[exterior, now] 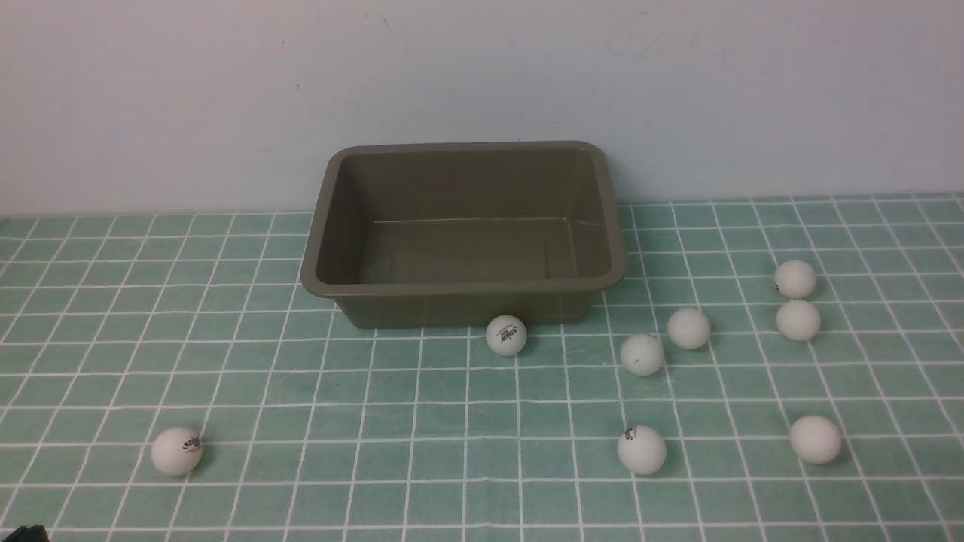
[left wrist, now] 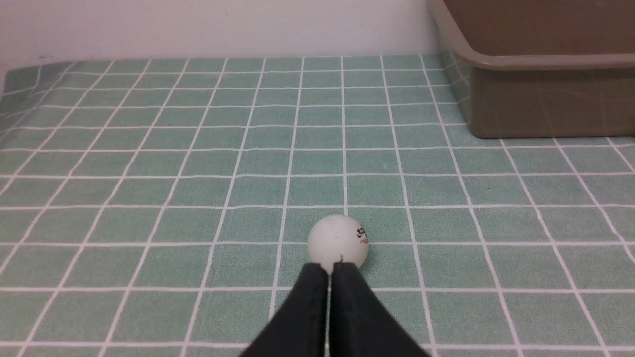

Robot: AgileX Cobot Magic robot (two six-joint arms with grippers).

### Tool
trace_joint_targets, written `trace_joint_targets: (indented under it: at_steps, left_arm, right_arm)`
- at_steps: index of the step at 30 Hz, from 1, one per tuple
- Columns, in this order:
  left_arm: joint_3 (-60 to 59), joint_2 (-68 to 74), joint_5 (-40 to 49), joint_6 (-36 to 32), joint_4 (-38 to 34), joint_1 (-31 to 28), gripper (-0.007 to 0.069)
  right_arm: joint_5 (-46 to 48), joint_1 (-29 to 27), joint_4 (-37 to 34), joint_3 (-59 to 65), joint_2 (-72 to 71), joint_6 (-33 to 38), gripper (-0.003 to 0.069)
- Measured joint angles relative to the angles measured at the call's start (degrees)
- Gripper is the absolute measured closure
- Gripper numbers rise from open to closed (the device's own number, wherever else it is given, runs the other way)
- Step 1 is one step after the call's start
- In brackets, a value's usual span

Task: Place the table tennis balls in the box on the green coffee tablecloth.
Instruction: 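Reach for and grasp a ping pong ball on the table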

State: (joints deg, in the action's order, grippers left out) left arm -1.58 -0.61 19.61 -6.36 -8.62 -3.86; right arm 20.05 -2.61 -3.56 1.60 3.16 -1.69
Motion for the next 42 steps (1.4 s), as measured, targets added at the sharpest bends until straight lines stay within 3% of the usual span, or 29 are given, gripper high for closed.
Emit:
trace_joint_targets:
  at_steps: [36,42]
  left_arm:
    - [0.0,0.0,0.0,0.0,0.0,0.0,0.0629]
    - [0.0,0.0,0.04,0.0,0.0,0.0,0.0629]
  right_arm:
    - [-0.33,0.0,0.0,0.0,0.0,0.0,0.0669]
    - [-6.95,0.0,-8.13,0.06,0.0,-1.8,0.0669]
